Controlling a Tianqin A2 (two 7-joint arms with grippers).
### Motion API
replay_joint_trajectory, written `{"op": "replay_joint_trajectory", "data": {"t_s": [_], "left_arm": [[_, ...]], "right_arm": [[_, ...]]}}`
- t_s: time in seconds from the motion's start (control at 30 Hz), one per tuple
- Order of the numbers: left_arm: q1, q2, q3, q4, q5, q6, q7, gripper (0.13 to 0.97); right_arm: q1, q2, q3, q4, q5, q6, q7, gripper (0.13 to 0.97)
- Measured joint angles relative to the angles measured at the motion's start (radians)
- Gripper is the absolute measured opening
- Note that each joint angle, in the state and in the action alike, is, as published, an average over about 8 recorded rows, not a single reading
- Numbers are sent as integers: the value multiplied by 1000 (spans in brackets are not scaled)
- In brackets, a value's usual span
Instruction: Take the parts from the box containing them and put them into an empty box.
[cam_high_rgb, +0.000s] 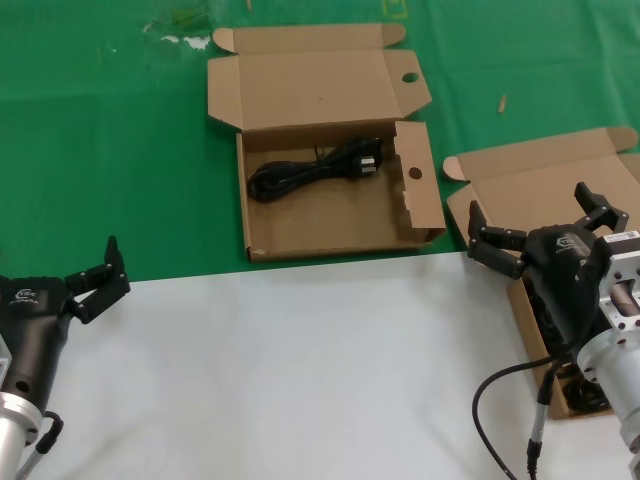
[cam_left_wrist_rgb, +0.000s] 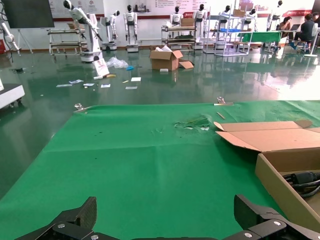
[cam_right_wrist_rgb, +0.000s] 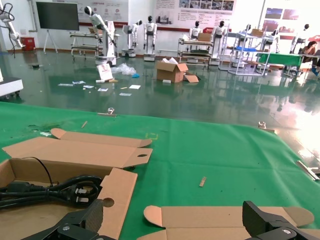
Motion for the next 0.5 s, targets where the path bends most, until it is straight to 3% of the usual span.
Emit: {"op": "replay_joint_trajectory", "data": {"t_s": [0.5], "left_arm": [[0,0,0,0,0,0,0,966]], "right_arm": [[0,0,0,0,0,0,0,966]]}}
